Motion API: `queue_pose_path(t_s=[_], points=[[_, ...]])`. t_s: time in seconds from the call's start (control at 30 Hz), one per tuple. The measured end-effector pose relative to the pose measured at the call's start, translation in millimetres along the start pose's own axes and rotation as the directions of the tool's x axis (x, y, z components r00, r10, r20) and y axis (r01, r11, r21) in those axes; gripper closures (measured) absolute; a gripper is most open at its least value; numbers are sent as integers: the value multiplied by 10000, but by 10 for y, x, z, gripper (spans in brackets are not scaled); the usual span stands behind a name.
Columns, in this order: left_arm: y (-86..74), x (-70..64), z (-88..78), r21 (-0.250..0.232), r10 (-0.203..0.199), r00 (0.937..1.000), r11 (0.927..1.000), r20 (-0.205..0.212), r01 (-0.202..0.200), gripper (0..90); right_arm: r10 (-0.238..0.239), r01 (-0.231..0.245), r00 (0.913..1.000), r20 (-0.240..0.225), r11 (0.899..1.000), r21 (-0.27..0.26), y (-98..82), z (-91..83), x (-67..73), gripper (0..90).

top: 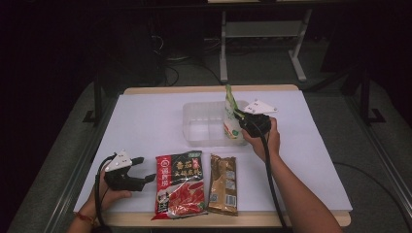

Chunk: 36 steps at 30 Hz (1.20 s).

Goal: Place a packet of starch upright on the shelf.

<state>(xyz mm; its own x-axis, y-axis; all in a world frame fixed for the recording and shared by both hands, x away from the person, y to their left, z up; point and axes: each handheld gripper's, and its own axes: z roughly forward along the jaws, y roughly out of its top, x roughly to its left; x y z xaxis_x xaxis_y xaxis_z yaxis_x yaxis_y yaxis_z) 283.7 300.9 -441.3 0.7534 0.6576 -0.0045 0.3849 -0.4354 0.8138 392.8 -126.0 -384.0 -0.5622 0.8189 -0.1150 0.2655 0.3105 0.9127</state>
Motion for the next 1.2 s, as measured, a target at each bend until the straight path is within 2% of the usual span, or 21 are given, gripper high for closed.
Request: queue_pose_path(t_s=[0.37, 0.57, 0.77, 1.2], points=[[-2, 1, -2, -6, -17, 10000, 10000, 7, 17, 190, 344, -343, 9994, -50, 9993, 114, -28, -40, -4, 865], [-1, -2, 1, 15, 42, 10000, 10000, 36, -42, 190, 273, -276, 9996, 111, 9993, 237, -33, -49, -36, 812], [-2, 4, 5, 25, 10, 10000, 10000, 35, -10, 190, 336, -336, 9994, 13, 9991, 246, -45, -95, -82, 782], [6, -10, 13, 31, 55, 10000, 10000, 32, -55, 190, 301, -297, 9993, -242, 9994, 160, -75, -355, -125, 743]])
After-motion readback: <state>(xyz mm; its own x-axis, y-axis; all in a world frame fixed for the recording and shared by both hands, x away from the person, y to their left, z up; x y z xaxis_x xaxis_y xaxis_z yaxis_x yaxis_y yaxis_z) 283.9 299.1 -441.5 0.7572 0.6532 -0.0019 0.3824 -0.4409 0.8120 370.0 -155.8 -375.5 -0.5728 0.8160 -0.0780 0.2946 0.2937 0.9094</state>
